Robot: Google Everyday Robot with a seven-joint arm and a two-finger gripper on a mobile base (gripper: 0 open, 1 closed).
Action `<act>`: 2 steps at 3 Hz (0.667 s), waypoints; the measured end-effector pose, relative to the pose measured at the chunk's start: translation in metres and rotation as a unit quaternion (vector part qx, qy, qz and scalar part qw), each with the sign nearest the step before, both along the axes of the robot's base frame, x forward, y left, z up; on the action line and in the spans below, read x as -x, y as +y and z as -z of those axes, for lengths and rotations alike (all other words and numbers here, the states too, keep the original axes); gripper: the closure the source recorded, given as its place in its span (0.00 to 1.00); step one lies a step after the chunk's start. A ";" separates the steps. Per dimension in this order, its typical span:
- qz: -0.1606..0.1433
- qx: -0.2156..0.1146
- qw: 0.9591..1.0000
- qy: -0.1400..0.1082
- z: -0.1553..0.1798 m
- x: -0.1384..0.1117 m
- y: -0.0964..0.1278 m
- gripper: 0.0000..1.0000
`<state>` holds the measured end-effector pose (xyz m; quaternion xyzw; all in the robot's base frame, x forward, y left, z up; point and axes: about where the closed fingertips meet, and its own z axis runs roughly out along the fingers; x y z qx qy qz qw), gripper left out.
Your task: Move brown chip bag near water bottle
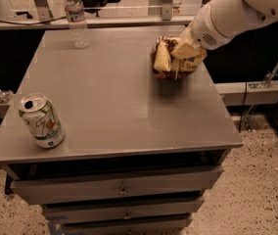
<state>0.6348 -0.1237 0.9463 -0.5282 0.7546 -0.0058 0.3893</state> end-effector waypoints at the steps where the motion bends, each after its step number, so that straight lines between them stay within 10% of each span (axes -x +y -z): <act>1: 0.001 -0.006 0.999 -0.033 -0.002 -0.015 0.000 1.00; 2: 0.001 -0.016 0.996 -0.093 -0.010 -0.063 0.001 1.00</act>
Offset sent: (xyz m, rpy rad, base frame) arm 0.1344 -0.0021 0.0336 0.0764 -0.3659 -0.0103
